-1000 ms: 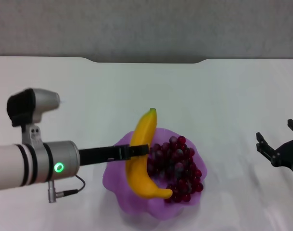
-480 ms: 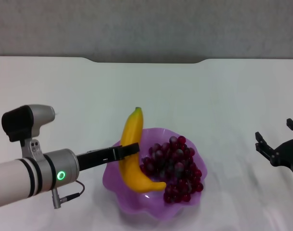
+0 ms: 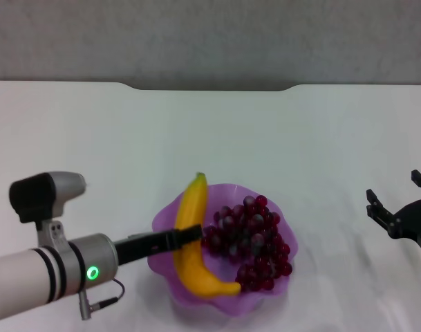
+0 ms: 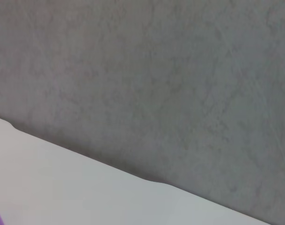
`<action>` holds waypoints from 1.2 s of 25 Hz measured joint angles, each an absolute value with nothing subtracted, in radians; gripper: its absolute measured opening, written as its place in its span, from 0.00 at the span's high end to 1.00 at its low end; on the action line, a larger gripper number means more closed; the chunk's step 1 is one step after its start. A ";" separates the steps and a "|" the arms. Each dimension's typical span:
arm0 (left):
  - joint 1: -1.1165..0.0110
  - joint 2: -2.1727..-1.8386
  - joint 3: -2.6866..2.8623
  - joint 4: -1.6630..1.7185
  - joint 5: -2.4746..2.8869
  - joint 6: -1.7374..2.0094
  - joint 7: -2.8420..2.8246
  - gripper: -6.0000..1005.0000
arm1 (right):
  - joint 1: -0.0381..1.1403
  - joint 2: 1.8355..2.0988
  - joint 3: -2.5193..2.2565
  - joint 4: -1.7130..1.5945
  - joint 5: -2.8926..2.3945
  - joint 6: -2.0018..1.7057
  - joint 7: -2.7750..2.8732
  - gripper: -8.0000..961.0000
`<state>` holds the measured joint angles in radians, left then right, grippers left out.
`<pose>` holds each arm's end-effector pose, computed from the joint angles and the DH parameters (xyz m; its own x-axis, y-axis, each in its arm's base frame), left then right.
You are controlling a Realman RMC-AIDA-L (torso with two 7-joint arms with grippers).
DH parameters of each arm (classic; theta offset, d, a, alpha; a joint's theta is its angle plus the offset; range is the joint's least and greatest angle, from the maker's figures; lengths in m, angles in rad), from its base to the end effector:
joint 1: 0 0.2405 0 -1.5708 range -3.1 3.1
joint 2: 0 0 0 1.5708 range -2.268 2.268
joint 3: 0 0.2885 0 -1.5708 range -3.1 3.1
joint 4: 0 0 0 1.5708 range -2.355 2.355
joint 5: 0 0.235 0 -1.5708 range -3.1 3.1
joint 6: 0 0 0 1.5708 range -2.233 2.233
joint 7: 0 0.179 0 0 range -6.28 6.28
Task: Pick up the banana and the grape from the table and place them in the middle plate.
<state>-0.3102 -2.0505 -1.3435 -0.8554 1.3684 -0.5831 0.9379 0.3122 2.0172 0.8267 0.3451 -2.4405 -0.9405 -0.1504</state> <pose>-0.2892 0.3800 -0.1462 0.3049 0.7701 0.5604 0.9490 -0.2953 -0.1105 0.3889 0.3613 -0.0783 0.8989 -0.0813 -0.4306 -0.4356 -0.2723 -0.8579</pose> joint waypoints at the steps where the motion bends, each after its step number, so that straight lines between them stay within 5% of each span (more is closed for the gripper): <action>1: -0.310 -2.051 -1.331 -0.857 1.368 -0.580 0.938 0.44 | 0.313 2.017 0.827 0.345 -2.440 -0.940 -0.150 0.07; 19: -0.322 -2.052 -1.285 -0.884 1.366 -0.511 0.959 0.43 | 0.316 2.016 0.828 0.344 -2.440 -0.940 -0.150 0.07; 27: -0.234 -2.046 -1.295 -1.026 1.365 -0.434 1.092 0.11 | 0.314 2.016 0.831 0.329 -2.441 -0.940 -0.146 0.07; 30: -0.151 -2.047 -1.316 -1.131 1.365 -0.329 1.213 0.11 | 0.315 2.015 0.830 0.332 -2.441 -0.941 -0.143 0.07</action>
<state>-0.1513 -2.0474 -1.3162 -1.1306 1.3650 -0.3292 1.2127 0.3147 2.0153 0.8297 0.3320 -2.4406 -0.9405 -0.1434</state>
